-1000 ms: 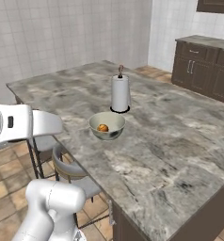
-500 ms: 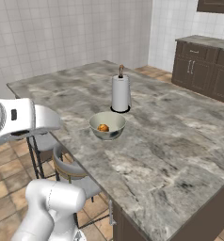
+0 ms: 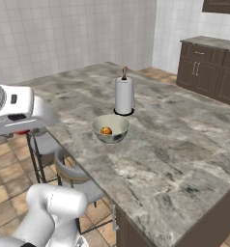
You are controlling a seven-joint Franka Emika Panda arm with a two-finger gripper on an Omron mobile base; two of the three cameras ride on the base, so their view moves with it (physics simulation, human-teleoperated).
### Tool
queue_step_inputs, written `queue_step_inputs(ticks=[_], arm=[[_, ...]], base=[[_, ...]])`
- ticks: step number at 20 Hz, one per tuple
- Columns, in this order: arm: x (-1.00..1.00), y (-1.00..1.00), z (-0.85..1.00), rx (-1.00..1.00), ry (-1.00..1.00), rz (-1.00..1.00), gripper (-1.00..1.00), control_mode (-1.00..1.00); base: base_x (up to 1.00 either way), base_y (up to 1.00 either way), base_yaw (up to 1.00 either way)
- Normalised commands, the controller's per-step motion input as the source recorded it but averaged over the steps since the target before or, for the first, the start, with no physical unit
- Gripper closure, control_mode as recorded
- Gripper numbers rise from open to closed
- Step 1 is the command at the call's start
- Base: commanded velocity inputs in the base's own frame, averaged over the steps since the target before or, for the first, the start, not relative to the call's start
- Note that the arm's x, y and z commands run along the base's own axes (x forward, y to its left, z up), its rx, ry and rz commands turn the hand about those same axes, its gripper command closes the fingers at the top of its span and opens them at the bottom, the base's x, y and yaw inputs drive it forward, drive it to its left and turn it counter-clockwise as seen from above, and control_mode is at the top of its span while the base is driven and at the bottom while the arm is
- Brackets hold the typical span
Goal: Retrieve the orange and peach from the fridge and place them into the bowl on the dining table.
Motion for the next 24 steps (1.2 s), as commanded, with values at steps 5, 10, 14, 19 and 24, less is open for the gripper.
queue_step_inputs(ticks=[5, 10, 14, 19, 24], arm=[[0.48, -0.06, -0.3, 0.13, 0.08, -0.01, 1.0, -1.0], [0.63, -0.16, -0.43, 0.13, 0.06, 0.0, 1.0, -1.0], [0.65, -0.1, -0.34, 0.08, 0.02, 0.0, 1.0, -1.0], [0.56, -0.03, -0.26, 0.02, 0.0, 0.0, 1.0, -1.0], [0.47, -0.02, -0.22, 0.0, 0.0, 0.0, 1.0, -1.0]], base=[[0.0, 0.0, 0.0], [0.0, 0.0, 0.0], [0.0, 0.0, 0.0], [0.0, 0.0, 0.0], [0.0, 0.0, 0.0]])
